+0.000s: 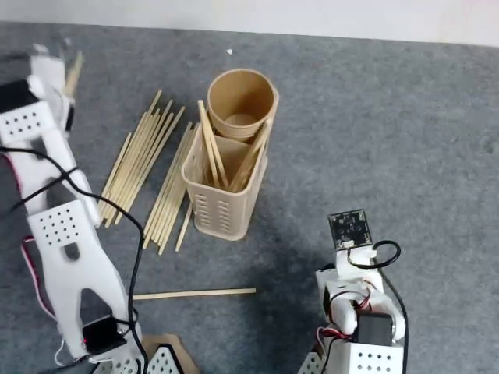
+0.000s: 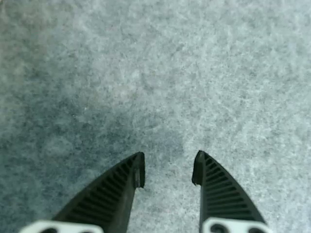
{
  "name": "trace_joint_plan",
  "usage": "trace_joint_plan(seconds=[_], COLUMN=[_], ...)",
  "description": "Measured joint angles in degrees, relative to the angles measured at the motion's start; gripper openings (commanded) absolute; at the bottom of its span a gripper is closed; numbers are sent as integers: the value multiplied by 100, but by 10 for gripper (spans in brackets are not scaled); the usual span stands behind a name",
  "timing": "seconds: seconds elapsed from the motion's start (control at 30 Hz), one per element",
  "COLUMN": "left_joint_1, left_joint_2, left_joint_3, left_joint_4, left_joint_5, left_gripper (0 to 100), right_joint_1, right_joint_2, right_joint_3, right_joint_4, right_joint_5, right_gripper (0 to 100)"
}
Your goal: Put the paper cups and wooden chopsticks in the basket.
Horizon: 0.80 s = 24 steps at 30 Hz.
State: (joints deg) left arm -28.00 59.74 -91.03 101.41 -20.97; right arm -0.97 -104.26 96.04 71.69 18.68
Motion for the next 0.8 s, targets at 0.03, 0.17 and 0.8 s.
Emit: trace_joint_plan(seconds=[0.03,0.17,0.8], left_joint_1=[44,281,4220], left_joint_2=[-316,-1723,-7965], left_joint_3=[114,1064,6558], left_joint_4=[0,35,-2215], left_joint_5=[167,756,2233], left_gripper=[4,4,4], right_joint_1=[0,0,0], right_joint_2=[0,0,0], right_joint_3=[0,0,0], right_joint_4=[0,0,0], right_joint_5=[0,0,0], right_gripper=[170,170,170])
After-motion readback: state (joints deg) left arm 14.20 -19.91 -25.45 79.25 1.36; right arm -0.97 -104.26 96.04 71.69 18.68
